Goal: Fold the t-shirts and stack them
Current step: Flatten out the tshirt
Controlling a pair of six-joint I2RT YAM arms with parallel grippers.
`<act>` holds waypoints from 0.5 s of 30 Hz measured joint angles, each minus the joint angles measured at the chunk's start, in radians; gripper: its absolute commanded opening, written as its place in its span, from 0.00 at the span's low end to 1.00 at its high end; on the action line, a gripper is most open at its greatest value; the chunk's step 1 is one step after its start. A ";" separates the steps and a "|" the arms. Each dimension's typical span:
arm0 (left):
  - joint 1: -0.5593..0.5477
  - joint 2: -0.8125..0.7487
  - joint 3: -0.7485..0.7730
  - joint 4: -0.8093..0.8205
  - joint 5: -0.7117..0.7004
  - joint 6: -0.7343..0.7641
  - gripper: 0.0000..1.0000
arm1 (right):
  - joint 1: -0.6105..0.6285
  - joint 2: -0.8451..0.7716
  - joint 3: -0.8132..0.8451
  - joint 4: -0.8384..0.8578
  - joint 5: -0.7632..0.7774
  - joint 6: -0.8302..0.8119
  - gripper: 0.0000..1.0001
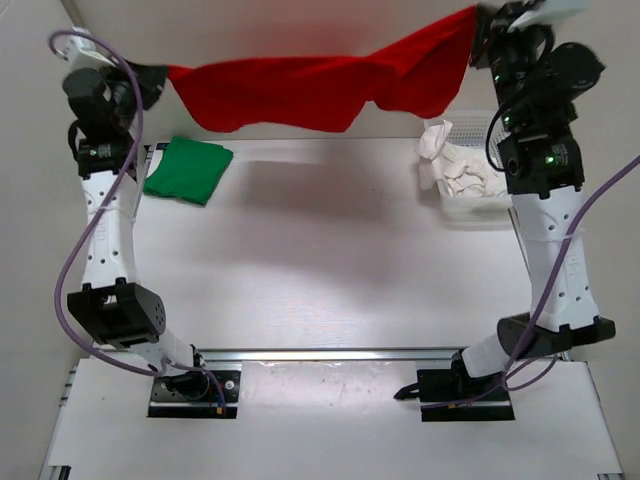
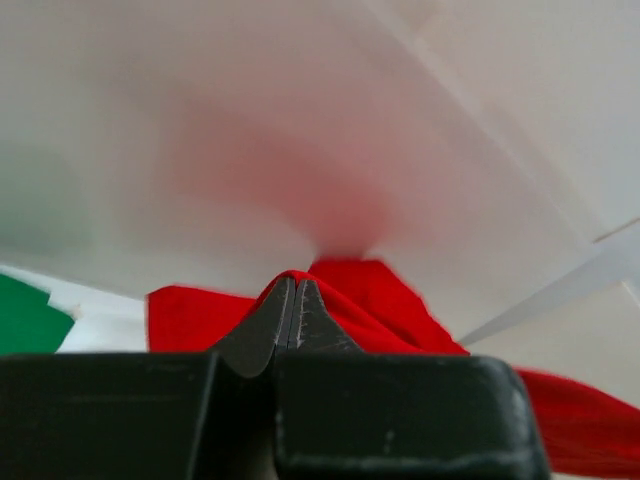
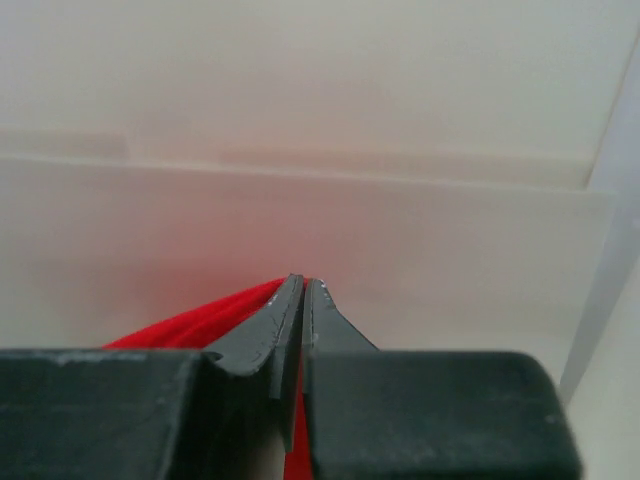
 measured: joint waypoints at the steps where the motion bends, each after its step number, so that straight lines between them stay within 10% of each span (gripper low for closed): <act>1: -0.008 -0.017 -0.055 0.014 -0.002 0.004 0.00 | -0.004 -0.029 -0.060 0.008 0.008 -0.001 0.00; 10: -0.011 -0.359 -0.902 0.086 -0.097 0.105 0.00 | 0.026 -0.374 -1.210 0.074 0.019 0.110 0.00; 15: -0.002 -0.631 -1.229 0.023 -0.160 0.158 0.00 | 0.060 -0.628 -1.558 -0.065 0.028 0.233 0.00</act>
